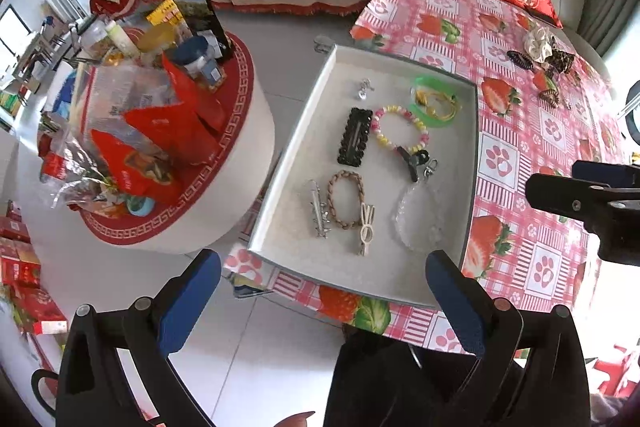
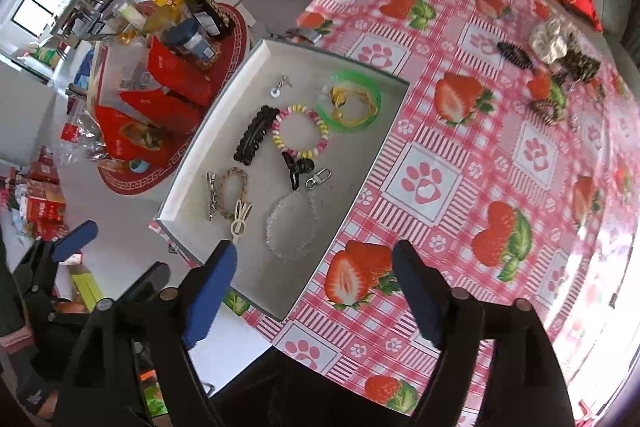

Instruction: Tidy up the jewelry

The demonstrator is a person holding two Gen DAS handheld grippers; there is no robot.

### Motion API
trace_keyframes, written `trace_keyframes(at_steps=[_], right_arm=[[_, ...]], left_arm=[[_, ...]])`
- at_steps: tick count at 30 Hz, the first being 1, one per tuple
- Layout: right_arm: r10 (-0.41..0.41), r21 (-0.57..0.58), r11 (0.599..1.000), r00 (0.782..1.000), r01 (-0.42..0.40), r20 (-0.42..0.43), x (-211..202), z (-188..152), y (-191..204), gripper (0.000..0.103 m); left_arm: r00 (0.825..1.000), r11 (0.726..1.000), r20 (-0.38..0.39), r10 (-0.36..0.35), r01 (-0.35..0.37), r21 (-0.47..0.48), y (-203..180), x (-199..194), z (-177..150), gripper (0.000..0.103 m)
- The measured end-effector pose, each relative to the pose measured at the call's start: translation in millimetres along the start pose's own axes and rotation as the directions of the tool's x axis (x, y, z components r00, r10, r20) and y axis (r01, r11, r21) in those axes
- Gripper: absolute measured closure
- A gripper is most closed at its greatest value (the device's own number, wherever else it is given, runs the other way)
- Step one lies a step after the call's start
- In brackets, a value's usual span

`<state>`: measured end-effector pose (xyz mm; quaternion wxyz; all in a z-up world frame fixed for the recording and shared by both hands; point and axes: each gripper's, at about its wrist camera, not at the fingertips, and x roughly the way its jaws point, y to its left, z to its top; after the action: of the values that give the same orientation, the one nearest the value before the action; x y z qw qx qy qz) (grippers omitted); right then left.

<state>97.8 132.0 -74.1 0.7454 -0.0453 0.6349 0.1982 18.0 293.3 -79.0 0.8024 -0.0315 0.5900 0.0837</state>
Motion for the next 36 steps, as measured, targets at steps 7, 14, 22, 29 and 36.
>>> trace_keyframes(at_steps=[7,14,22,29,36], right_arm=[[-0.03,-0.024,0.999,0.999,0.031,0.04,-28.8,-5.6,15.1,0.015],[-0.054,-0.05,0.997,0.996,0.057,0.065,-43.5,-10.7,28.5,0.0],[-0.063,-0.053,0.996,0.991,0.07,0.114,-63.6,-9.8,36.6,0.0],[-0.088,-0.076,0.992,0.988,0.098,0.123,-71.4,-7.9,42.2,0.0],[-0.112,-0.088,0.988,0.984,0.125,0.138,-75.8,-6.7,43.9,0.0]], left_arm=[[0.999,1.0,0.033,0.01,-0.009,-0.025,11.1,-28.3,2.2,0.0],[0.999,0.999,0.04,0.011,-0.009,-0.049,17.5,-45.7,0.2,0.0],[0.999,0.999,0.049,0.022,-0.02,-0.046,21.8,-58.5,-3.2,0.0],[0.998,0.999,0.061,0.02,-0.017,-0.047,20.8,-66.6,-1.3,0.0],[0.998,0.999,0.068,0.019,-0.016,-0.043,18.3,-70.5,0.6,0.0]])
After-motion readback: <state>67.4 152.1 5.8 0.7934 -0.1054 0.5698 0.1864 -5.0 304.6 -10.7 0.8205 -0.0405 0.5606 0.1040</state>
